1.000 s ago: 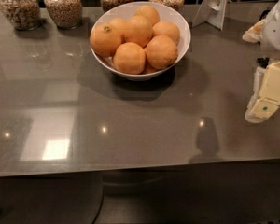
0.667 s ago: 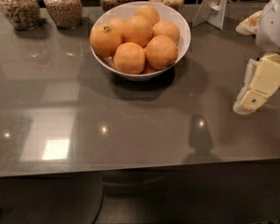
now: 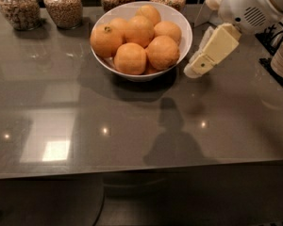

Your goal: Pick orange from white bowl

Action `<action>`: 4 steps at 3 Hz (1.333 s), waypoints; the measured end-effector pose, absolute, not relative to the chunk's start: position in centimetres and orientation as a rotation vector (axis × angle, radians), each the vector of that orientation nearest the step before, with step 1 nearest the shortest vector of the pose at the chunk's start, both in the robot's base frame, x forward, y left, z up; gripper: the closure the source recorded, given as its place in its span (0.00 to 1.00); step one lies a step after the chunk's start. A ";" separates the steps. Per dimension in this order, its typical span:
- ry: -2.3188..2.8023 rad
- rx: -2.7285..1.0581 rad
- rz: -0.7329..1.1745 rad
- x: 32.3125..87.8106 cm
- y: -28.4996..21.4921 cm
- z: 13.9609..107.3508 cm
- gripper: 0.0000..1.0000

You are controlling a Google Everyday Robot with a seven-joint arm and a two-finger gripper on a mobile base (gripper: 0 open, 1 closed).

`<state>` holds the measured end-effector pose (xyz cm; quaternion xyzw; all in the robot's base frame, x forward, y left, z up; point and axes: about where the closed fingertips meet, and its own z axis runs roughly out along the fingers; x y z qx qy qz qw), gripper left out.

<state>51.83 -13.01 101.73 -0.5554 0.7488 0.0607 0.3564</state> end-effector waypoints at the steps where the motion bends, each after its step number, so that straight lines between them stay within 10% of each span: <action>1: 1.972 -1.298 0.195 55.7 -10.4 101.6 0.00; 4: 1.985 -1.139 0.246 58.2 -9.1 99.7 0.00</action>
Offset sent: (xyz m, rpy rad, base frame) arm 0.0349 0.0233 -0.0011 0.0683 0.0042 -0.0748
